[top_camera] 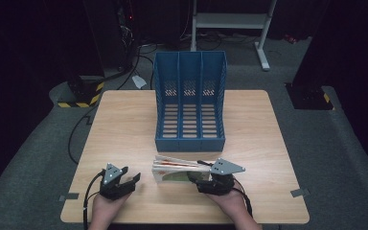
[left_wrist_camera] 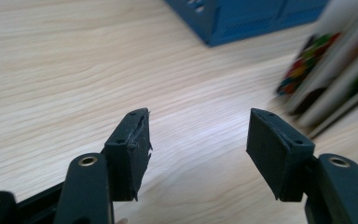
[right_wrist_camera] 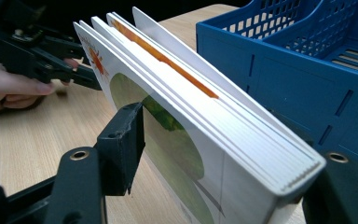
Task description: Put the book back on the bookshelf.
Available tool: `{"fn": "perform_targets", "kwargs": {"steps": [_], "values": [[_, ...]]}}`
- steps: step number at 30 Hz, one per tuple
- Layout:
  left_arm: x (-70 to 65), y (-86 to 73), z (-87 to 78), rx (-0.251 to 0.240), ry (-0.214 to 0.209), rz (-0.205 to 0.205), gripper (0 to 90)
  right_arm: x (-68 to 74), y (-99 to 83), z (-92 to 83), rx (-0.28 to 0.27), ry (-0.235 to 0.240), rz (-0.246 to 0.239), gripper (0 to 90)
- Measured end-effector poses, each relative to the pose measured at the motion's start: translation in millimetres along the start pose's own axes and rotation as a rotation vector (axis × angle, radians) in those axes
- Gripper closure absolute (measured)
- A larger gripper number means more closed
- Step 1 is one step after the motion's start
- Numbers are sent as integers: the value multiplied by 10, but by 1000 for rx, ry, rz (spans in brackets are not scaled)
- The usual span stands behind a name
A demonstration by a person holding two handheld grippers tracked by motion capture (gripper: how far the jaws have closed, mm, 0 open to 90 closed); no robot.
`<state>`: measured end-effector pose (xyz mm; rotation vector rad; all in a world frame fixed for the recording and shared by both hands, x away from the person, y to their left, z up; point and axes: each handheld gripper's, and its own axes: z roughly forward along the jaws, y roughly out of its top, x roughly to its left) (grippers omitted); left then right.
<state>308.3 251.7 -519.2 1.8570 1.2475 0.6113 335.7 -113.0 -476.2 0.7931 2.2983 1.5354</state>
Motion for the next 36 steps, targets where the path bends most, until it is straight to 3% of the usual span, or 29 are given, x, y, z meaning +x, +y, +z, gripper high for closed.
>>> {"fn": "perform_targets", "kwargs": {"steps": [8,13,18,21,25,36], "values": [[41,8,146,73,61,-8,363,0,4,-5,-4,13,41,405],[31,28,188,106,104,26,341,23,-3,-9,-6,9,45,414],[72,48,216,114,102,20,325,46,-14,-25,-7,20,54,444],[99,57,237,115,82,-22,320,56,-18,-35,-9,30,56,458],[96,70,256,118,76,-2,316,90,-33,-47,-16,22,50,463],[96,82,277,117,74,-3,311,156,-49,-80,-13,34,46,581]]}}
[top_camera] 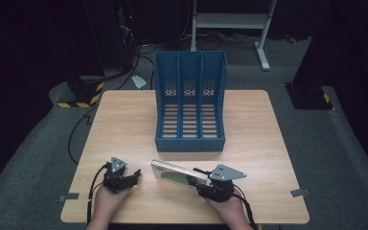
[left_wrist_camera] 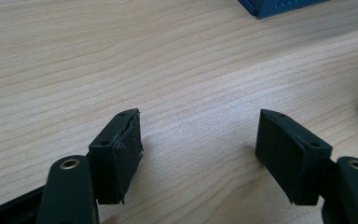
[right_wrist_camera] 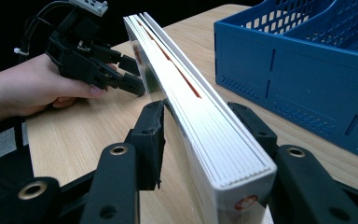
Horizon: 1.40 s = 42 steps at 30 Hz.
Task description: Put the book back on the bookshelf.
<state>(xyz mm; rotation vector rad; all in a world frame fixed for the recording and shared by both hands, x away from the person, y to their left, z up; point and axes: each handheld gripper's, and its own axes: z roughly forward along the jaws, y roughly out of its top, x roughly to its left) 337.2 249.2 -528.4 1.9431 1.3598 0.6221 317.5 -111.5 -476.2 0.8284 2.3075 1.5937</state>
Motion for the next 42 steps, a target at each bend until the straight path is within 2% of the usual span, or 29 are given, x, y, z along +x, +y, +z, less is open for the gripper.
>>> {"fn": "perform_targets", "kwargs": {"steps": [11,14,17,19,21,26,28,33,38,42], "values": [[-2,-1,-1,0,0,-2,311,44,6,-11,-2,27,-23,674],[-2,-3,-5,2,-2,0,311,57,9,-13,0,27,-28,665],[-2,-4,-7,2,-3,1,311,89,27,-24,-10,4,-41,637],[-7,-7,-8,1,-3,-3,311,116,37,-30,-4,-12,-54,640],[-5,-6,-8,1,-3,0,311,120,41,-34,6,-8,-57,620],[-5,-7,-8,1,-3,0,311,98,77,-51,46,13,-29,598],[-6,-7,-8,1,-4,-2,311,90,89,-68,44,15,-24,590],[-5,-7,-8,1,-3,0,311,94,122,-90,64,-2,-9,591],[-7,-10,-13,2,-4,-1,311,111,156,-99,78,-8,-34,622],[-8,-11,-14,3,-4,1,311,112,192,-97,99,-9,-27,621]]}}
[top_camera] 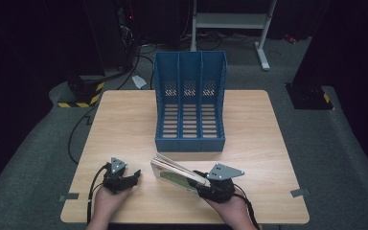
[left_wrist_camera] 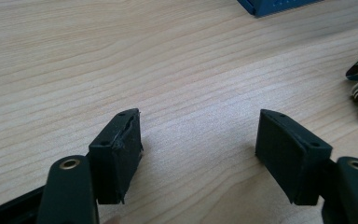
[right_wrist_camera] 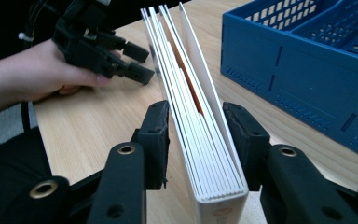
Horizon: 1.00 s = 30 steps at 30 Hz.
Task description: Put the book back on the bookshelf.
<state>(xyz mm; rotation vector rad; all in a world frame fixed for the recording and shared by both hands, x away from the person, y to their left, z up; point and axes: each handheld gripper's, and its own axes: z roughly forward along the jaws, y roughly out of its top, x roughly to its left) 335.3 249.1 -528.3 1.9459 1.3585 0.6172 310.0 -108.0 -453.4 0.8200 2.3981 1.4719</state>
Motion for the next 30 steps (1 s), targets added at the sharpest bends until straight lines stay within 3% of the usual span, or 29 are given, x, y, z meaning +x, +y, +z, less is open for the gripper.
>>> {"fn": "perform_targets", "kwargs": {"steps": [10,17,20,30], "values": [[1,0,0,-1,0,1,311,12,38,73,33,-9,-18,585],[0,0,0,0,0,0,311,23,53,66,52,-17,-40,669],[1,0,0,-1,0,1,311,10,57,69,54,1,-34,707],[0,0,0,0,0,1,311,40,57,56,56,-54,-56,749]]}}
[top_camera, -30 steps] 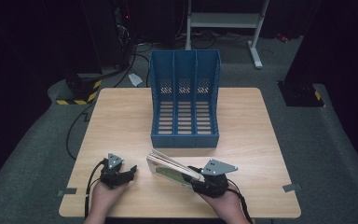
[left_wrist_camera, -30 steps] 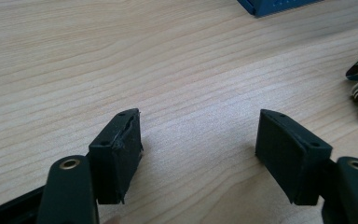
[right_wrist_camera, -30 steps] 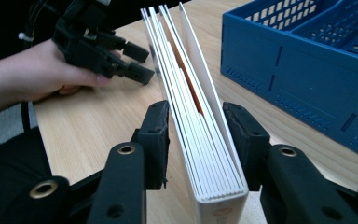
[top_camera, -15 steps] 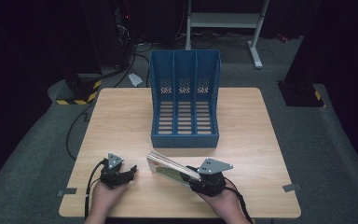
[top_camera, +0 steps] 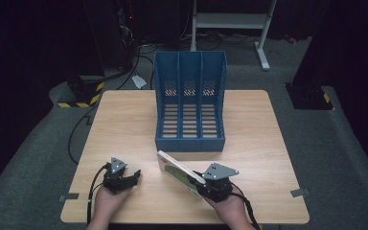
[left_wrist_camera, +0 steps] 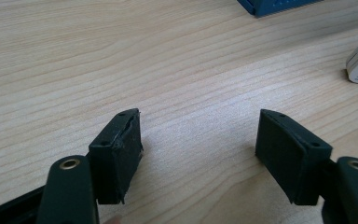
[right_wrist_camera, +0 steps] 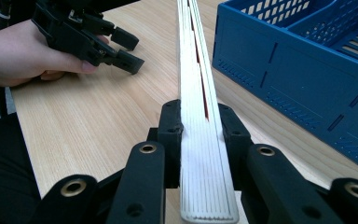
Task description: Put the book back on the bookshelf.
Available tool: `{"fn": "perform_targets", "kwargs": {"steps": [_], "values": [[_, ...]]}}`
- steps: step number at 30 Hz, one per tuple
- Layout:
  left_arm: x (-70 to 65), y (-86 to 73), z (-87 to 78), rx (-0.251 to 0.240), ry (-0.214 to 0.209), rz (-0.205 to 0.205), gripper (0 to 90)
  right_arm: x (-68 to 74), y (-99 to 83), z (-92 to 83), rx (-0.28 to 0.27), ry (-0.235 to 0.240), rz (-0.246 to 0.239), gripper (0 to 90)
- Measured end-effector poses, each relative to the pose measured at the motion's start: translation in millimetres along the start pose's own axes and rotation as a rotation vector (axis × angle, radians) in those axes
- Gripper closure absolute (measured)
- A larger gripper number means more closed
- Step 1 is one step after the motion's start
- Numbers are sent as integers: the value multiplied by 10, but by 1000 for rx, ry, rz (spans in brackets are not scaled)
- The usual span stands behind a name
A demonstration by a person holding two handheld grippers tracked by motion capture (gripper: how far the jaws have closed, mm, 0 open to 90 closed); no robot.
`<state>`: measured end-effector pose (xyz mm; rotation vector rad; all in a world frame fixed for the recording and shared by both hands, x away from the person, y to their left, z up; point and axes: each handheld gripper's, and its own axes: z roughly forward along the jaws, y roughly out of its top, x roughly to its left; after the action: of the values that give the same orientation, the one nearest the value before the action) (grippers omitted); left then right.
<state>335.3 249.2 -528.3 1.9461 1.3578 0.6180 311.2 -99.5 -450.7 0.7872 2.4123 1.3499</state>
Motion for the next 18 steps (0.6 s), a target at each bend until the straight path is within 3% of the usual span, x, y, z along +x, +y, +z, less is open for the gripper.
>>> {"fn": "perform_targets", "kwargs": {"steps": [10,18], "values": [[0,0,0,0,0,-1,311,36,20,-25,-22,-28,-20,754],[0,0,0,0,0,0,311,13,26,-83,-43,-38,-7,755]]}}
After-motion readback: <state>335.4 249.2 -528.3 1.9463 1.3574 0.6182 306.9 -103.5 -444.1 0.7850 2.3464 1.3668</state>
